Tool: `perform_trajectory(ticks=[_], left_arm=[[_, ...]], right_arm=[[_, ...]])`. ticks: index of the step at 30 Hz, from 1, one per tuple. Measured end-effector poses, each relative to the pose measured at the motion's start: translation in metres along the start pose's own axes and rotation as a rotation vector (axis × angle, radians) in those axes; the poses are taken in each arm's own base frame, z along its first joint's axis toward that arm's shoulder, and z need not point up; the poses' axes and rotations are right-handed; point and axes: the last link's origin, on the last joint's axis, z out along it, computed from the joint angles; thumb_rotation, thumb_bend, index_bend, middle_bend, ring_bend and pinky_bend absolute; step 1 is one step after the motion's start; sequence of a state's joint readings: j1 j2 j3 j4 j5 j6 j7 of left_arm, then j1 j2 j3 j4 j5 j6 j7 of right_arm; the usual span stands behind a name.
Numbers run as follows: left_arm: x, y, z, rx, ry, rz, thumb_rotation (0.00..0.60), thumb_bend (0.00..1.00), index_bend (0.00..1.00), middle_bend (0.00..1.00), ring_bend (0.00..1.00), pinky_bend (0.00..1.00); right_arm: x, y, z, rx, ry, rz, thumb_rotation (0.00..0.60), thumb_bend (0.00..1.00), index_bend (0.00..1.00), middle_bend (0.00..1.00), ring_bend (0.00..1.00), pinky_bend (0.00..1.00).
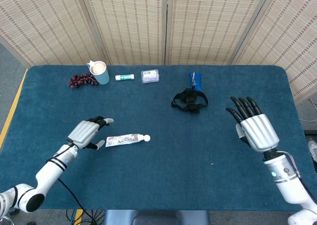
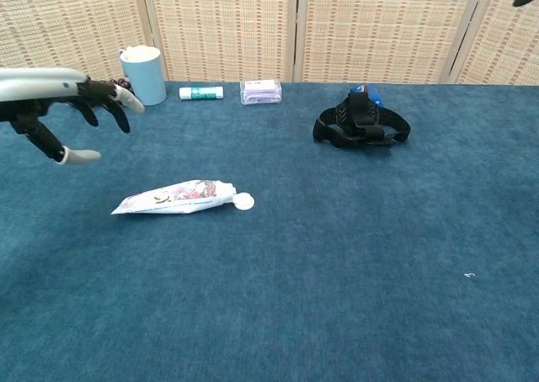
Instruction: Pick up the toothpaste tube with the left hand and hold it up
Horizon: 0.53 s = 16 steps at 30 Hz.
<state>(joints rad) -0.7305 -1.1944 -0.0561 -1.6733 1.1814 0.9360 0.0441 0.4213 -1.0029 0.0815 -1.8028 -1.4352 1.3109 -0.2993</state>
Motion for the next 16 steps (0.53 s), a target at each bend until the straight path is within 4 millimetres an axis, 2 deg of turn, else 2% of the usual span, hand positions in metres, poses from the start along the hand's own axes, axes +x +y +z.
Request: perform_trajectory(ticks=[5, 10, 16], left_arm=[[0.007, -0.032, -0.041, 0.106, 0.180, -0.005, 0.600, 0.31, 0.15, 0.24, 0.11, 0.18], [-0.003, -0.064, -0.097, 0.240, 0.291, -0.011, 0.600, 0.31, 0.17, 0.24, 0.11, 0.18], [-0.018, -0.079, -0.147, 0.340, 0.339, -0.014, 0.600, 0.31, 0.17, 0.24, 0.11, 0.18]], right_arm=[[-0.009, 0.023, -0.029, -0.106, -0.039, 0.010, 0.600, 0.53, 0.05, 0.00, 0.00, 0.00], [-0.020, 0.041, -0.060, -0.202, -0.070, 0.018, 0.600, 0.53, 0.03, 0.00, 0.00, 0.00], [-0.027, 0.050, -0.094, -0.291, -0.085, 0.024, 0.600, 0.53, 0.02, 0.00, 0.00, 0.00]])
